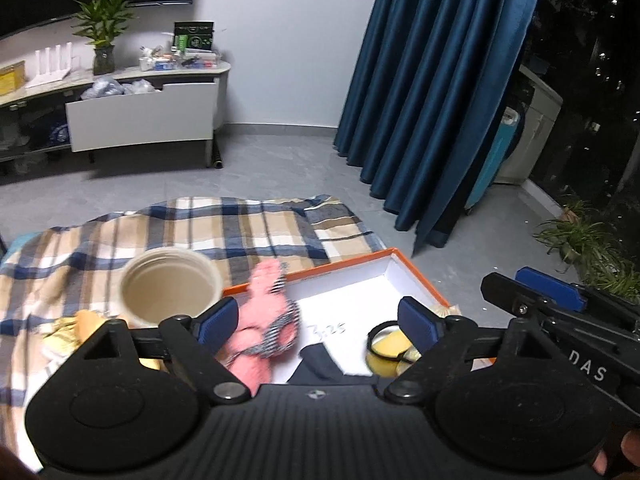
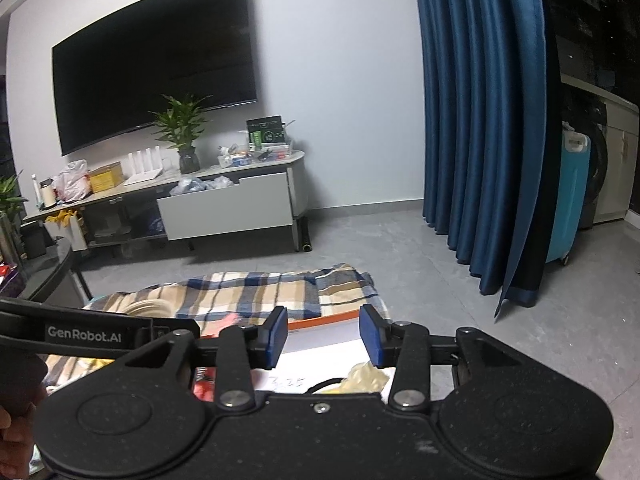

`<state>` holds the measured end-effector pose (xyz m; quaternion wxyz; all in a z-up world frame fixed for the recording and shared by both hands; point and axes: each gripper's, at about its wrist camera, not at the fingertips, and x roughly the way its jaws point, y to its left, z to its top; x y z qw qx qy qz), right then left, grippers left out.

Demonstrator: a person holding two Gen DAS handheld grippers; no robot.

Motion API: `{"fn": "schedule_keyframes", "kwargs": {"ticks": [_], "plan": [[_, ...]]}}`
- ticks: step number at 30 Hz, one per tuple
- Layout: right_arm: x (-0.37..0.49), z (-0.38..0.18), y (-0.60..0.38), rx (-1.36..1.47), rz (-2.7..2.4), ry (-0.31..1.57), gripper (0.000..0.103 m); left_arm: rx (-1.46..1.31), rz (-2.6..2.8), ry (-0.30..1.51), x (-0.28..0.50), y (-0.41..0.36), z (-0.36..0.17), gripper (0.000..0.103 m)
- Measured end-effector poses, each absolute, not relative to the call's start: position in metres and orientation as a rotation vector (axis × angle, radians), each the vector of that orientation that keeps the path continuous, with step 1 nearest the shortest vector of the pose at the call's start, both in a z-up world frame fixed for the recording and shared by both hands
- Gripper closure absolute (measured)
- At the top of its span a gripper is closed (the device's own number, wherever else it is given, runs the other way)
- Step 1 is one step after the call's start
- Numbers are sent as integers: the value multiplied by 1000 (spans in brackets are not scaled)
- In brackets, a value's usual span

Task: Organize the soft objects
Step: 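Move both grippers back toward the remaining pile on the blanket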

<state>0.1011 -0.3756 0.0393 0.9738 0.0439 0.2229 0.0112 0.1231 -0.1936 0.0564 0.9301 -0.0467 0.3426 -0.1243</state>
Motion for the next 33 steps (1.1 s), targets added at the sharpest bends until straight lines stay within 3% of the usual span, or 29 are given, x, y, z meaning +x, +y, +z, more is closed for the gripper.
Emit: {"fn": "schedule_keyframes", "kwargs": {"ticks": [10, 33], "plan": [[73, 54, -345, 90, 89, 429, 40, -98, -185, 685, 91, -168, 65, 8], [54, 57, -260, 32, 269, 455, 37, -168, -25, 665, 45, -88, 65, 8]]}}
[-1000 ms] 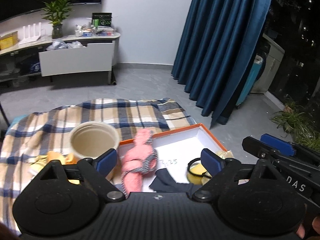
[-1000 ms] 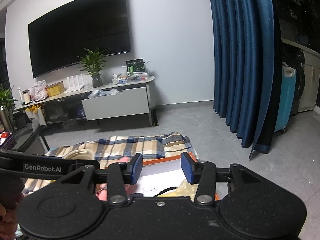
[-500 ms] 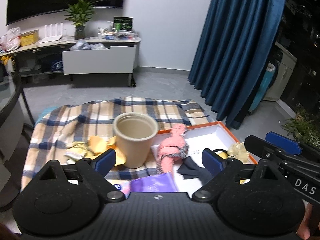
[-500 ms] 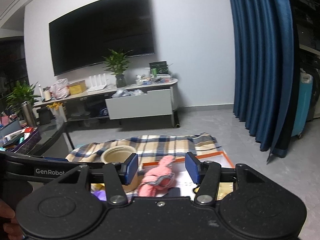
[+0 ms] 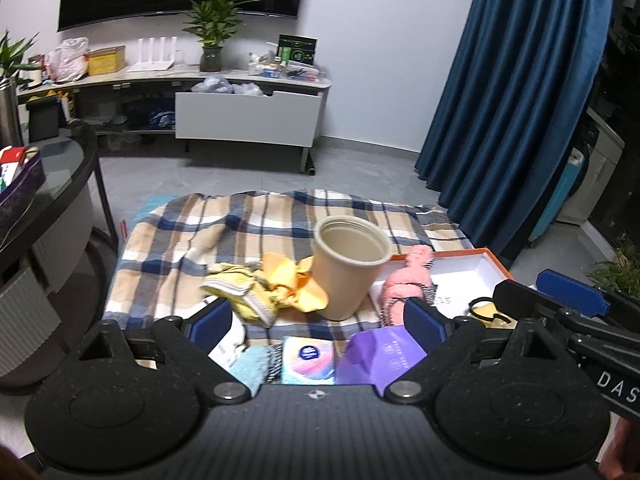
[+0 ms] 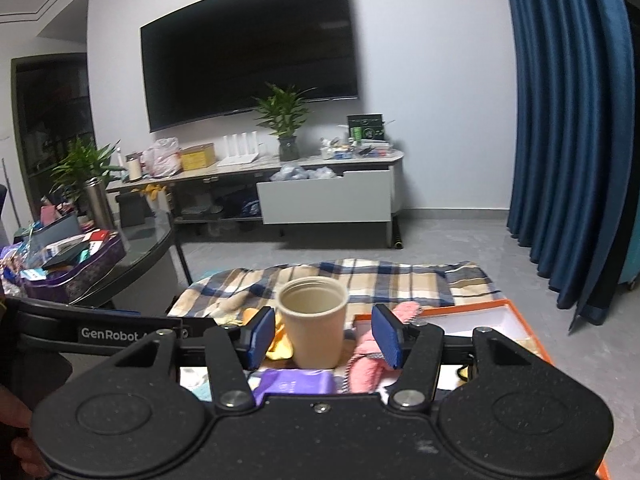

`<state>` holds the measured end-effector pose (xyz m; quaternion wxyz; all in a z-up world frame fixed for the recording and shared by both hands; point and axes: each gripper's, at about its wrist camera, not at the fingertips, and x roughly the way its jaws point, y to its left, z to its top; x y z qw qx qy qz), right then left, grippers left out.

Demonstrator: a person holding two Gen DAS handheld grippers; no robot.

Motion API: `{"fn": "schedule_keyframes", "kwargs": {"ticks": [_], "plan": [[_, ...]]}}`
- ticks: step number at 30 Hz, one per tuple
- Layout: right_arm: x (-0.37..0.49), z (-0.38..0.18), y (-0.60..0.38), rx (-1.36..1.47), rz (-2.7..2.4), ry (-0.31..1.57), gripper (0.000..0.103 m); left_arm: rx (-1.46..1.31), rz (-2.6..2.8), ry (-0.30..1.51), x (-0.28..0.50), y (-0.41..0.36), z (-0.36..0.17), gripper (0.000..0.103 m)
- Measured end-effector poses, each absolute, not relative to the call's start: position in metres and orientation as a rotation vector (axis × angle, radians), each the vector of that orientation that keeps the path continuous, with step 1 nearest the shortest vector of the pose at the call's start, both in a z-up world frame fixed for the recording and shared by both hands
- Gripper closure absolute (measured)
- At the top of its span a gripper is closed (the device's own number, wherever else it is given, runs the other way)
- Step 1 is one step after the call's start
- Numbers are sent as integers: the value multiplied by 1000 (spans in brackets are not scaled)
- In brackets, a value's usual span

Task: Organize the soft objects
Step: 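Move both grippers back toward the remaining pile on the blanket, then grasp the white face mask with the left gripper while the right grasps the light blue fuzzy sock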

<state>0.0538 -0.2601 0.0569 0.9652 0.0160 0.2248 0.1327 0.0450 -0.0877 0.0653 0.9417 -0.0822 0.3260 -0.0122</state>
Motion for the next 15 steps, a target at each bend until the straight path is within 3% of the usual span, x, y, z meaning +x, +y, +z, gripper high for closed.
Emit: {"fn": "schedule_keyframes", "kwargs": {"ticks": [15], "plan": [[41, 48, -237, 30, 356, 472, 36, -232, 170, 728, 22, 2, 24, 8]]}}
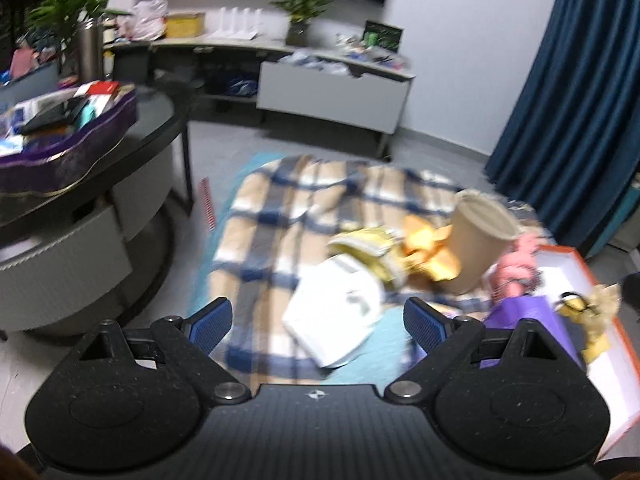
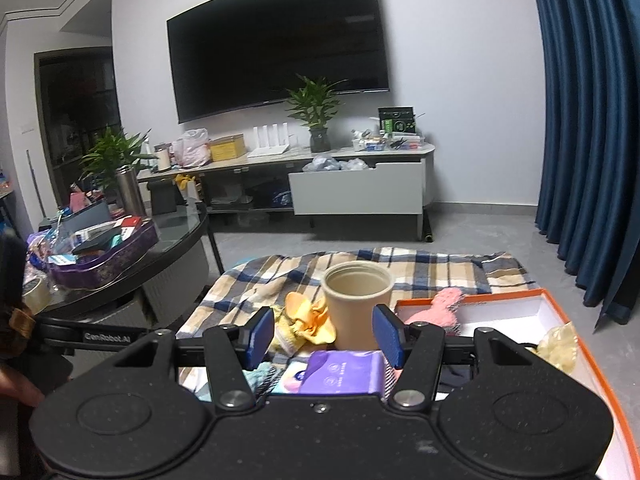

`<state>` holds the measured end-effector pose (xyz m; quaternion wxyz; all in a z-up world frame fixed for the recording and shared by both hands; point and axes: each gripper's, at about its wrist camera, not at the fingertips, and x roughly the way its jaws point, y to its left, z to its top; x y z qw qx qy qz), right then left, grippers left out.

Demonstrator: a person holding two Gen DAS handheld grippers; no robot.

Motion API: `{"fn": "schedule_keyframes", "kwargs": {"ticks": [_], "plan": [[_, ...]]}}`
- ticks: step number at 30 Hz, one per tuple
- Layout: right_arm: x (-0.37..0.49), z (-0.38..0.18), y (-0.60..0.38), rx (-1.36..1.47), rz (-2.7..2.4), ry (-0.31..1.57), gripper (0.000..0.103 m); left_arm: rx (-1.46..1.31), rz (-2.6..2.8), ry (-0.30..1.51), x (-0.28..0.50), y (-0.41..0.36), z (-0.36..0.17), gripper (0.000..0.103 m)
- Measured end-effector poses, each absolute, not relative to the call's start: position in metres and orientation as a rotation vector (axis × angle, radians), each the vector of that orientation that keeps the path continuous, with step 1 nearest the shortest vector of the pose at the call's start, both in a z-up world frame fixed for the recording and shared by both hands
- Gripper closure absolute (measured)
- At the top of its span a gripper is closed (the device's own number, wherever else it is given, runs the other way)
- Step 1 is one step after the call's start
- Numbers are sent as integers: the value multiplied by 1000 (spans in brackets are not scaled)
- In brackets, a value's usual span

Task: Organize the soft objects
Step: 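Grasp the white face mask with the left gripper while the right grasps the light blue fuzzy sock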

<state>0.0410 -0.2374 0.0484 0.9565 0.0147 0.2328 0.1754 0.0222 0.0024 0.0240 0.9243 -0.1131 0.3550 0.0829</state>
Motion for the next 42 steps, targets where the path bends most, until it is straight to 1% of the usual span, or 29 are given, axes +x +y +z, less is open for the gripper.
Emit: {"fn": "schedule_keyframes", "kwargs": {"ticks": [8, 15, 18, 21, 23, 24, 25, 26, 28, 31, 33, 37, 42], "plan": [[33, 40, -227, 18, 394, 497, 36, -238, 150, 795, 41, 11, -3, 8], [28, 40, -221, 3, 408, 506, 36, -199, 114, 843, 82, 1, -29, 7], [25, 37, -216, -9, 416, 520, 36, -236, 92, 891, 100, 3, -46, 0], [25, 33, -209, -13, 425, 540, 36, -272, 60, 898, 109, 2, -56, 0], [26, 29, -203, -18, 427, 555, 36, -246, 62, 856, 107, -2, -56, 16], [27, 28, -200, -23, 427, 562, 36, -239, 39, 845, 107, -3, -55, 36], [27, 26, -198, -26, 427, 569, 36, -256, 9, 848, 107, -4, -52, 47], [27, 25, -194, -28, 430, 577, 36, -273, -7, 850, 104, -3, -49, 50], [28, 21, -186, -32, 445, 596, 36, -292, -41, 822, 95, 2, -40, 51], [32, 12, -172, -44, 464, 630, 36, -351, -90, 824, 82, 16, -31, 48], [36, 6, -162, -38, 468, 655, 36, -386, -97, 819, 74, 27, -28, 48], [43, -10, -143, -34, 462, 714, 36, -438, -26, 762, 59, 55, -21, 51], [61, -31, -124, 29, 427, 813, 36, -389, 7, 702, 40, 66, -1, 52]]}}
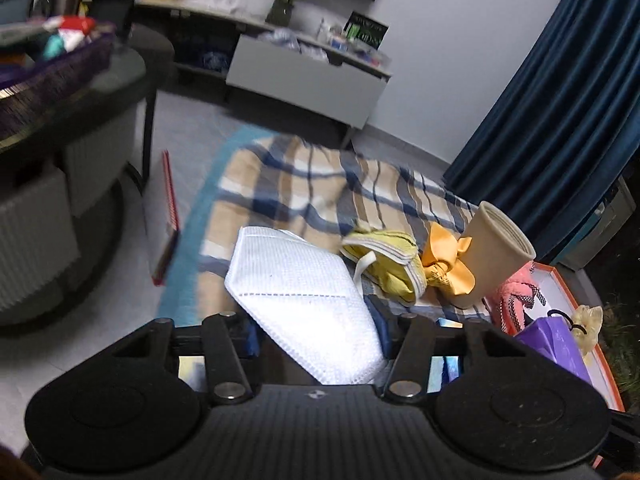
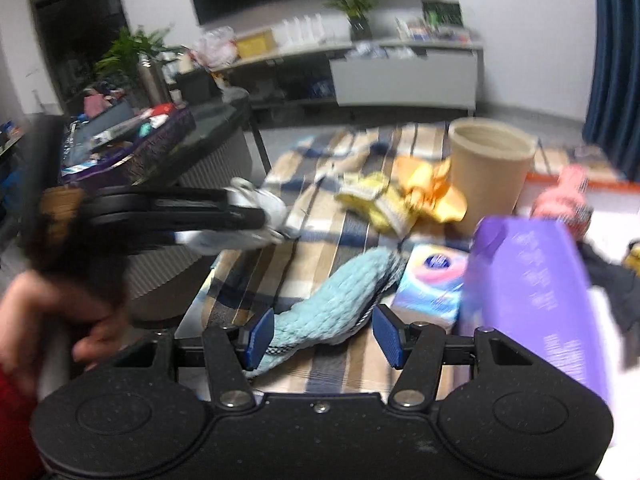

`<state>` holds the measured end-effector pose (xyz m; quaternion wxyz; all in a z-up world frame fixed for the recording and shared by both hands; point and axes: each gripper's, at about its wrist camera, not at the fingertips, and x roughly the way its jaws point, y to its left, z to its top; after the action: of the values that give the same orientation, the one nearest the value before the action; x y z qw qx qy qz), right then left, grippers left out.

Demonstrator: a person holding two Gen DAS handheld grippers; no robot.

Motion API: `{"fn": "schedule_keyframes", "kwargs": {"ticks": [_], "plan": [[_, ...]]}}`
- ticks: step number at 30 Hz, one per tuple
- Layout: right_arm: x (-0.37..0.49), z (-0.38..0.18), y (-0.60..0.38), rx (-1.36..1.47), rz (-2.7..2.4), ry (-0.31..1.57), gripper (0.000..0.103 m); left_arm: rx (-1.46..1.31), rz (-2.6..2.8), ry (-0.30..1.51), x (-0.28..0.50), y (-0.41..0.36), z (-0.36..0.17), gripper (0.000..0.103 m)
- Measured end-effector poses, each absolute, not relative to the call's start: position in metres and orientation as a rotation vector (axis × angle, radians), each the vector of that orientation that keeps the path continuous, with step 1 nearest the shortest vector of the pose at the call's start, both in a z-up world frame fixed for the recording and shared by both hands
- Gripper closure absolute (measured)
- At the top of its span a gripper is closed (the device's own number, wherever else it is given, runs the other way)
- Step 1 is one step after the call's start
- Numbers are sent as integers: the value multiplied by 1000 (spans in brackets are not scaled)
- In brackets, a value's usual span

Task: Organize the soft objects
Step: 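Grasp the white face mask with the left gripper while the right grasps the light blue fuzzy sock, then lift the mask and blue sock off the blanket with both grippers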

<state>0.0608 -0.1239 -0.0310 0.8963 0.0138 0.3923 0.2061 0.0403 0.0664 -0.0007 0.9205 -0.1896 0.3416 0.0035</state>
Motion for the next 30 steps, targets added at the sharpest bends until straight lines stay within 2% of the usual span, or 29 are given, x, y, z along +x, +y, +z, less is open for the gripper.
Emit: {"fn": "schedule_keyframes", "kwargs": {"ticks": [6, 7, 9, 12, 15, 30], "plan": [[93, -58, -100, 87, 352, 926, 36, -313, 48, 660, 15, 61, 8, 52], [96, -63, -95, 83, 335, 939, 33, -298, 55, 658, 14, 58, 7, 52], [100, -69, -86, 42, 302, 922, 33, -278, 60, 663, 11, 54, 5, 52], [102, -70, -78, -40, 287, 881, 56, -276, 70, 672, 10, 52, 1, 52], [100, -63, -84, -43, 289, 855, 63, -268, 82, 676, 11, 52, 0, 52], [68, 26, -130, -165, 406, 551, 64, -227, 68, 620, 7, 26, 32, 52]]}}
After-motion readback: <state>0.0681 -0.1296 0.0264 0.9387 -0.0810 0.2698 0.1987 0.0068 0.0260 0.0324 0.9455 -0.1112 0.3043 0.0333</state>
